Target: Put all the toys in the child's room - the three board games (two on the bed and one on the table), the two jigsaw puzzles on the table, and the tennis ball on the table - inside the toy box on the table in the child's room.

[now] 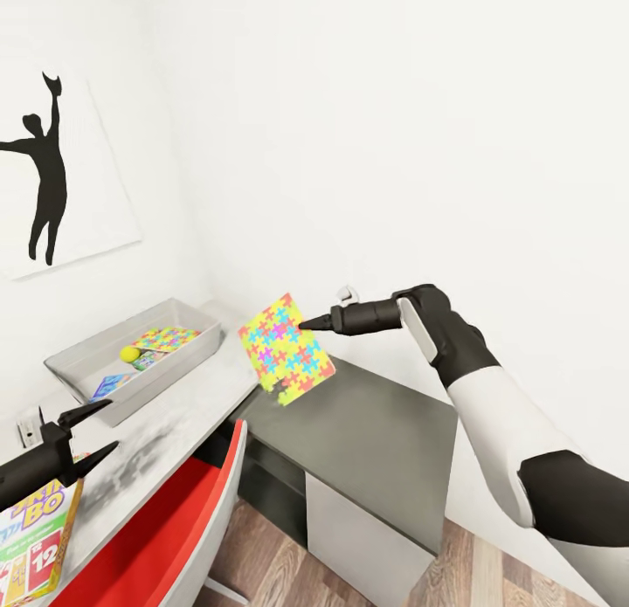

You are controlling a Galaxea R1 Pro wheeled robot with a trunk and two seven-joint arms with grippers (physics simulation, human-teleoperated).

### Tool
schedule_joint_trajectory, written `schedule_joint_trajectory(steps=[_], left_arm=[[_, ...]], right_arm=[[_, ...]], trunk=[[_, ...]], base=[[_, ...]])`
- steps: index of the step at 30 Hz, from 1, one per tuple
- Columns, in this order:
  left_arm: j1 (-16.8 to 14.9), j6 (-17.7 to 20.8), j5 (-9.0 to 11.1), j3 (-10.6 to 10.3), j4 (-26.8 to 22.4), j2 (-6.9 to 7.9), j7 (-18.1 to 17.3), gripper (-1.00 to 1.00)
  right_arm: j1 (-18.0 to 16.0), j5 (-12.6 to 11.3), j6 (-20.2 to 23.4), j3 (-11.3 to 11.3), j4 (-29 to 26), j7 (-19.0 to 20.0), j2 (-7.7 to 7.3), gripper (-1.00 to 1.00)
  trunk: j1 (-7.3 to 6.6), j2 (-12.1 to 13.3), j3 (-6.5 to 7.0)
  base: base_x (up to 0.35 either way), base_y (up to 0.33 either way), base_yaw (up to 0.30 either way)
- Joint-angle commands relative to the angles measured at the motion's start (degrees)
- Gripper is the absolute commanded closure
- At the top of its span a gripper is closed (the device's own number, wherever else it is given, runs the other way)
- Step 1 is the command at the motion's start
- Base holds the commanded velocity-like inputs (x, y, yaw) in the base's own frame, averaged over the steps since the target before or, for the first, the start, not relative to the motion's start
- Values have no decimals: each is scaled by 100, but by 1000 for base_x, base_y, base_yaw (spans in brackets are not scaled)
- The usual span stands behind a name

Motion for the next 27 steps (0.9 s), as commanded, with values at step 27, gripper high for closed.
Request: schedule_joint_trajectory(steps=[27], left_arm=[[146,73,85,400,-24,-10,-63,-100]], right_arm=[[-337,-46,56,-294,-721,-659,350,100]], trunk=[[4,-13,15]], base=[[0,0,164]])
